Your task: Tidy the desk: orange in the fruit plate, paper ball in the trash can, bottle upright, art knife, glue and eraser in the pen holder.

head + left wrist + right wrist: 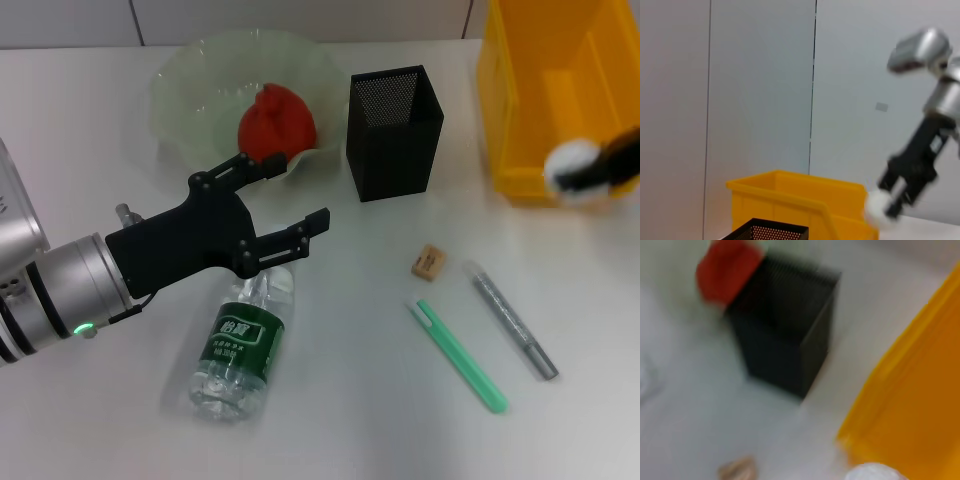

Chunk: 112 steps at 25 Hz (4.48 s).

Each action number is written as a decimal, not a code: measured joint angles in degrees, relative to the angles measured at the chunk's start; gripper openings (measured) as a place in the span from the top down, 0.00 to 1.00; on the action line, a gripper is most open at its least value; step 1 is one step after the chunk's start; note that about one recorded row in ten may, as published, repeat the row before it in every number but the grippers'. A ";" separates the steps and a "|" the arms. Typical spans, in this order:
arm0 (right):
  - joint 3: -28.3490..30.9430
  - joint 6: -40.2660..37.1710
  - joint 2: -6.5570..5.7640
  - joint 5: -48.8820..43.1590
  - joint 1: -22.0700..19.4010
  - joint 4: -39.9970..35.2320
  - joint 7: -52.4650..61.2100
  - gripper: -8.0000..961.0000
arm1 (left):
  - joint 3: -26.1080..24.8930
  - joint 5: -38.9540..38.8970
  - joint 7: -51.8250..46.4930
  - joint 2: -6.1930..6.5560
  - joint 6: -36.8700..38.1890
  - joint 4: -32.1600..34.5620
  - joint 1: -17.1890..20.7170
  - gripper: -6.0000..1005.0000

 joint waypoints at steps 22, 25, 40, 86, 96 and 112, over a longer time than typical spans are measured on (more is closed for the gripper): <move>7.04 23.99 0.01 2.80 1.52 8.78 -6.06 0.23 | 0.10 8.59 -15.53 0.24 -2.86 12.71 3.24 0.18; 5.51 22.56 0.15 13.03 -4.56 3.10 -9.39 0.16 | 1.89 16.78 -26.26 -0.14 -9.76 26.23 8.36 0.19; -4.50 10.97 0.13 60.26 -30.86 15.43 -61.34 0.12 | 19.86 75.96 -102.32 -0.35 -21.00 65.62 13.55 0.21; 4.75 -1.39 -0.12 57.76 -25.97 39.69 -74.22 0.13 | 16.88 82.89 -107.48 -0.33 -14.09 50.16 -3.80 0.54; 4.78 -1.45 -0.12 57.76 -25.48 39.72 -73.49 0.13 | 6.70 60.50 -77.73 -0.23 -14.76 53.36 5.41 0.55; 4.72 -2.07 -0.12 57.30 -24.83 39.46 -72.30 0.13 | -3.46 31.72 -44.39 -0.18 -11.24 40.66 9.28 0.51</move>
